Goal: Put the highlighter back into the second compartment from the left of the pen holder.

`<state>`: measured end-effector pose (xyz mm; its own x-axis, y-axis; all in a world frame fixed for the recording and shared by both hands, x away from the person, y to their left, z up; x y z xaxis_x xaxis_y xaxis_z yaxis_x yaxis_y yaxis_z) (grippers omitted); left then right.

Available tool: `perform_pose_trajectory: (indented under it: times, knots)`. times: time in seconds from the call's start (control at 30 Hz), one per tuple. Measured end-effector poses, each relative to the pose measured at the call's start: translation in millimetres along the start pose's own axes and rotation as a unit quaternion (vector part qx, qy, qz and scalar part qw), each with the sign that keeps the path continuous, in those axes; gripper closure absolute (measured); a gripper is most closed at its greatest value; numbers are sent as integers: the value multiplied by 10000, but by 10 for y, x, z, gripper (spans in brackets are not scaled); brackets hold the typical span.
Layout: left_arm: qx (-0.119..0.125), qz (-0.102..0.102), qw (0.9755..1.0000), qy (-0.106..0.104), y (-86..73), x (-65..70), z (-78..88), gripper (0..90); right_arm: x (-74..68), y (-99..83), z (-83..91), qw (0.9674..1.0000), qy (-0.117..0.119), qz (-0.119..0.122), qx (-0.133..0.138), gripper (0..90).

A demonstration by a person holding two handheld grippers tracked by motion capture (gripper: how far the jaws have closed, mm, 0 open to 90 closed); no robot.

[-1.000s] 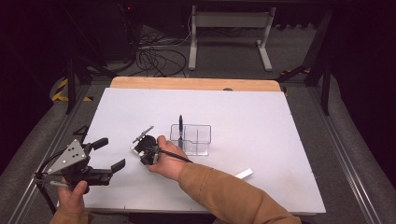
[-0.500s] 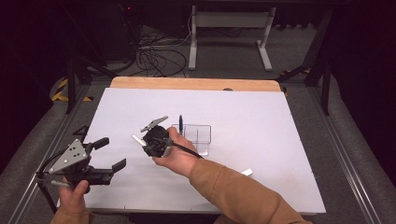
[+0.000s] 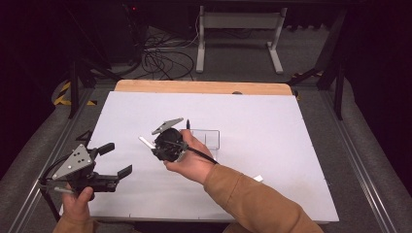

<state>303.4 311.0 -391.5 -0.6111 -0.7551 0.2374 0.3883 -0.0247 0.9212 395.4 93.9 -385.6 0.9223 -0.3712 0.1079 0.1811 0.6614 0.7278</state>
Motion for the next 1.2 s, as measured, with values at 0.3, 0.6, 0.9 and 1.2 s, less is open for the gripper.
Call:
perform_pose_trajectory:
  times: [0.3,0.6,0.9,1.2]
  knots:
    - [2,-38,10000,-18,6,-6,-17,66,76,11,259,9989,-6,46,476,793]
    - [-16,-54,10000,-31,9,-4,-35,66,154,-4,501,9933,22,109,1148,793]
    - [-42,-60,10000,-49,6,0,-46,66,230,-68,676,9844,-111,264,1736,793]
    - [-44,-22,10000,-57,3,12,-54,66,287,-174,764,9732,-206,191,2283,792]
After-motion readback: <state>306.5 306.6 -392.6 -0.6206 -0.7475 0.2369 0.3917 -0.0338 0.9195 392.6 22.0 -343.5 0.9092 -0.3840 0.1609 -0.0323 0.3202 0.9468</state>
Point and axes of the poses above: each handheld gripper's, and its own axes: z roughly backward along the jaws, y roughly out of its top, x roughly to its right, the point moved 2 cm from there along -z, roughly forward along the jaws, and after that the axes turned 15 degrees about z, right-handed, at the moved point
